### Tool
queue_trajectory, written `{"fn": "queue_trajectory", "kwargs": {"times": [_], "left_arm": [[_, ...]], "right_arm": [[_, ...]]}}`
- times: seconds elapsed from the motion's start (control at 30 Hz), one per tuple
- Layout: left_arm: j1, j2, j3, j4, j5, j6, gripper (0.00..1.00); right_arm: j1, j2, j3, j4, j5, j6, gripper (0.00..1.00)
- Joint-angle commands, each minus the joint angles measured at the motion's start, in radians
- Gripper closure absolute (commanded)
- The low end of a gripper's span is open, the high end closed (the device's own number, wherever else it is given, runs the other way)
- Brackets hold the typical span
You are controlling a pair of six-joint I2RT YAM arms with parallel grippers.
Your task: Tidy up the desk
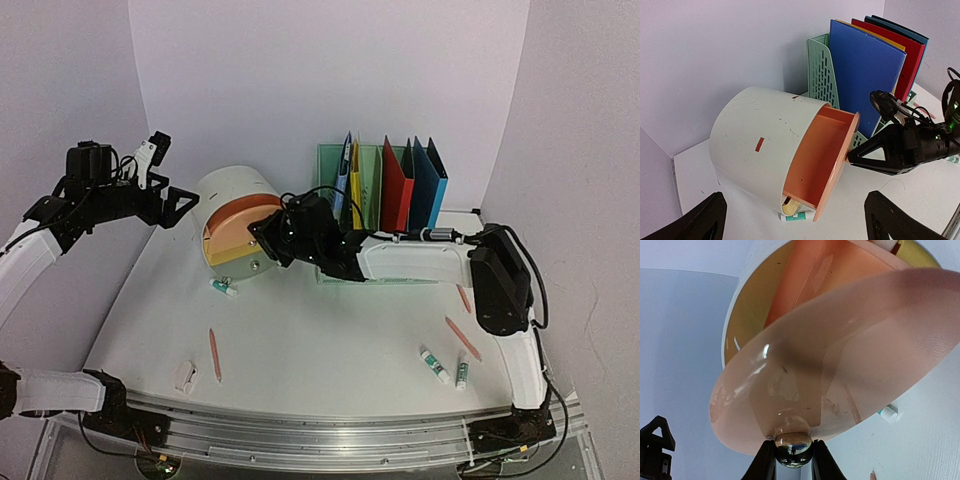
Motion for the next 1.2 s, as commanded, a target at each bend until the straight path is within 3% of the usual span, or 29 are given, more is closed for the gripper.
{"fn": "queue_trajectory", "kwargs": {"times": [0.0, 0.27, 0.37, 0.5, 0.77, 0.9, 0.97, 1.1, 1.17], "left_arm": [[0.003, -0.004, 0.038, 0.044, 0.003, 0.012, 0.04], [0.004, -0.008, 0.032, 0.042, 0.001, 0.013, 0.04], [0.004, -0.007, 0.034, 0.044, 0.003, 0.013, 0.04], [0.004, -0.009, 0.036, 0.03, 0.011, 0.015, 0.03], [0.004, -0.015, 0.049, -0.075, 0.073, 0.052, 0.06], [0.002, -0.041, 0.064, -0.304, 0.188, 0.184, 0.13], [0.0, -0.078, 0.026, -0.398, 0.236, 0.34, 0.14], [-0.009, -0.05, -0.03, -0.678, 0.219, 0.667, 0.14], [-0.021, 0.001, -0.057, -0.784, 0.194, 0.737, 0.15]], "right_arm": [[0.011, -0.081, -0.037, -0.006, -0.015, 0.004, 0.88], [0.02, -0.115, -0.093, -0.006, -0.009, 0.014, 0.86], [0.021, -0.114, -0.105, -0.005, -0.002, 0.017, 0.78], [0.02, -0.124, -0.116, -0.005, 0.004, 0.005, 0.59], [0.02, -0.182, -0.162, -0.009, -0.024, -0.037, 0.47], [0.032, -0.233, -0.177, -0.074, -0.007, -0.108, 0.42], [0.038, -0.258, -0.185, -0.114, 0.016, -0.145, 0.4], [0.038, -0.283, -0.192, -0.142, 0.024, -0.188, 0.39], [0.038, -0.289, -0.185, -0.17, 0.03, -0.203, 0.38]]}}
